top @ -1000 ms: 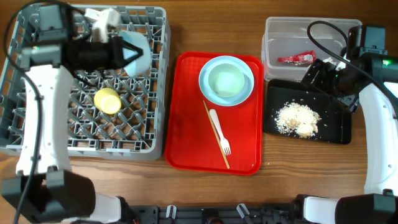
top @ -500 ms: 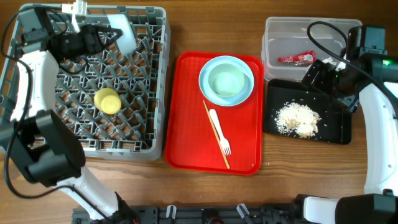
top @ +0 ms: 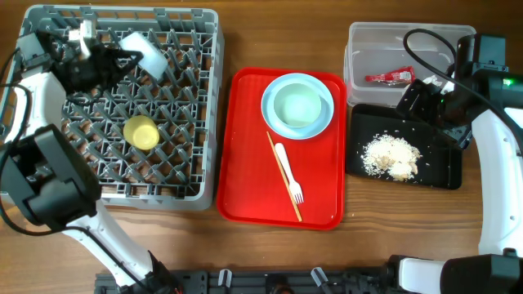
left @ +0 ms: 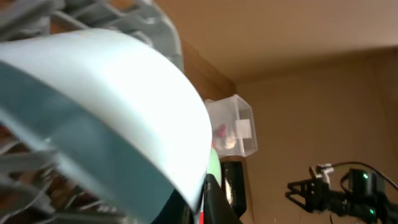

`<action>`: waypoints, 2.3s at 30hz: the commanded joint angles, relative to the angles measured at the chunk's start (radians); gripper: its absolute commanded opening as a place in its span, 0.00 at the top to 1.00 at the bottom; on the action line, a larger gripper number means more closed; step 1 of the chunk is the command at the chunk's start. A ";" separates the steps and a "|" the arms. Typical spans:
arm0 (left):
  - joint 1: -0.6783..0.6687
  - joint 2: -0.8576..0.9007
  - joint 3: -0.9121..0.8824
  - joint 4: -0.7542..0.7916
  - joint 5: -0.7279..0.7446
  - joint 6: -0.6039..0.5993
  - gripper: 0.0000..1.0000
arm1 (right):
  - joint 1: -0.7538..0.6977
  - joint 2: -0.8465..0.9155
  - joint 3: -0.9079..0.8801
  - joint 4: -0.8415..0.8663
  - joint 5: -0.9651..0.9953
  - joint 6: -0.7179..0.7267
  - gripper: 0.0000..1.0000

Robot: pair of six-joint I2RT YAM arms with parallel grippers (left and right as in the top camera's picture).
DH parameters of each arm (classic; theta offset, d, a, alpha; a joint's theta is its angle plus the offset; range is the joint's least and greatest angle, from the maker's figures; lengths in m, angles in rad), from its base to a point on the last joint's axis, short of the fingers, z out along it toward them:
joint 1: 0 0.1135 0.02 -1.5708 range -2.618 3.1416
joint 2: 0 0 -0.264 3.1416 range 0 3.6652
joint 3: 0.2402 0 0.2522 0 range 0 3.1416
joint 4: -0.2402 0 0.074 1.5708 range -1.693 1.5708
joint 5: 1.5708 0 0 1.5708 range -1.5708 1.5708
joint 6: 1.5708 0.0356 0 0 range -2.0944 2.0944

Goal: Sort waste into correct bins and load items into the dishwasher rack
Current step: 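Place the light-green saucer into the dish rack with the left gripper, then move the left gripper to the light-blue bowl on the red tray and grasp it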

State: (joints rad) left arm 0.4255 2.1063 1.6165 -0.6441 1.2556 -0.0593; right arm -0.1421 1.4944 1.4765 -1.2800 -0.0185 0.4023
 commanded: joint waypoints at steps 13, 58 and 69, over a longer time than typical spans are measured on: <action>0.102 0.014 0.007 -0.134 -0.125 -0.001 0.17 | -0.003 -0.006 0.004 -0.008 -0.006 -0.009 0.00; -0.910 -0.247 0.007 -0.040 -1.015 -0.008 0.00 | -0.003 -0.006 0.004 -0.008 0.022 -0.007 0.00; -1.087 -0.058 0.007 0.032 -1.053 -0.001 0.04 | -0.003 -0.006 0.004 -0.008 0.022 -0.007 0.00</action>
State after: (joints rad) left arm -0.6277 1.9823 1.6169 -0.6209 0.2539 -0.0658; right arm -0.1421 1.4944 1.4765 -1.2865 -0.0177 0.3988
